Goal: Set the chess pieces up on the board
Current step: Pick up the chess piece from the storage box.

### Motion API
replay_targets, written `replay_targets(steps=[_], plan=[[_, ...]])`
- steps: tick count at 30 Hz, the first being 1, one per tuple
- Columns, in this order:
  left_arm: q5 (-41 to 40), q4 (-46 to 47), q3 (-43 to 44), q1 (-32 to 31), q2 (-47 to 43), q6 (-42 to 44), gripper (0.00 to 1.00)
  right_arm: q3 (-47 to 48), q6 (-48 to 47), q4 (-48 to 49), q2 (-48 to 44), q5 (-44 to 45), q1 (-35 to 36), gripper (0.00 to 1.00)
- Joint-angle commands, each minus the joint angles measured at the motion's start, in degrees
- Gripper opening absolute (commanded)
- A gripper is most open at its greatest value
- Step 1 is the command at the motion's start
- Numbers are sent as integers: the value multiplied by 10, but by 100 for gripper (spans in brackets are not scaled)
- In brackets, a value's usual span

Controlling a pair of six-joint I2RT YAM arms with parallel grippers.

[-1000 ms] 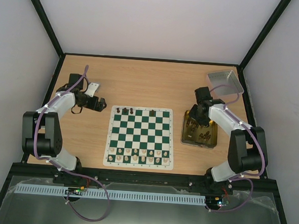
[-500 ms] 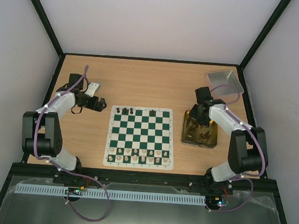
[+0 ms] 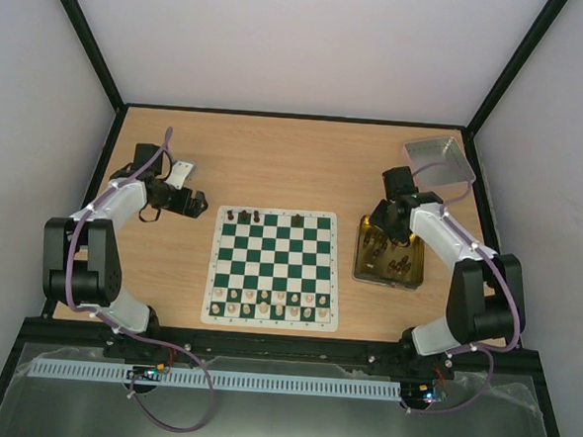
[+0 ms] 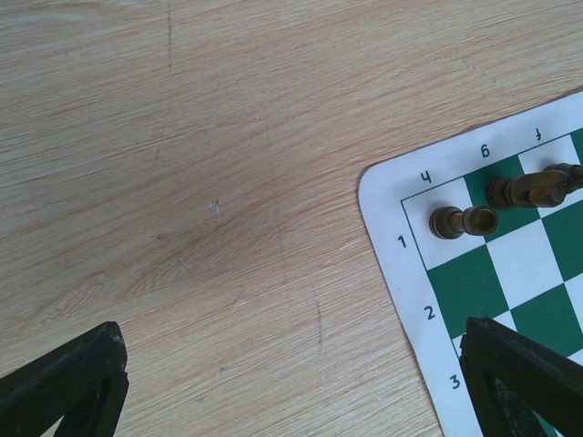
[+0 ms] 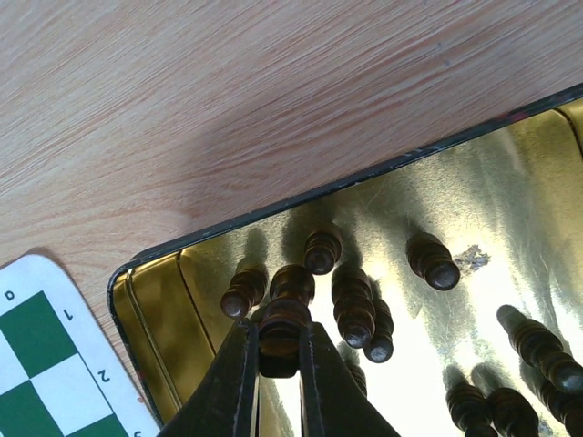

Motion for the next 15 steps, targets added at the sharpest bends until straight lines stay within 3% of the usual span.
replay_targets(steps=[1, 9, 15], plan=[[4, -3, -9, -2, -14, 4, 99, 20, -2, -22, -24, 12, -2, 5], [5, -2, -8, -2, -12, 4, 99, 67, -3, -58, -42, 7, 3, 5], [6, -2, -9, -2, -13, 4, 99, 128, 5, -84, -27, 28, 58, 3]])
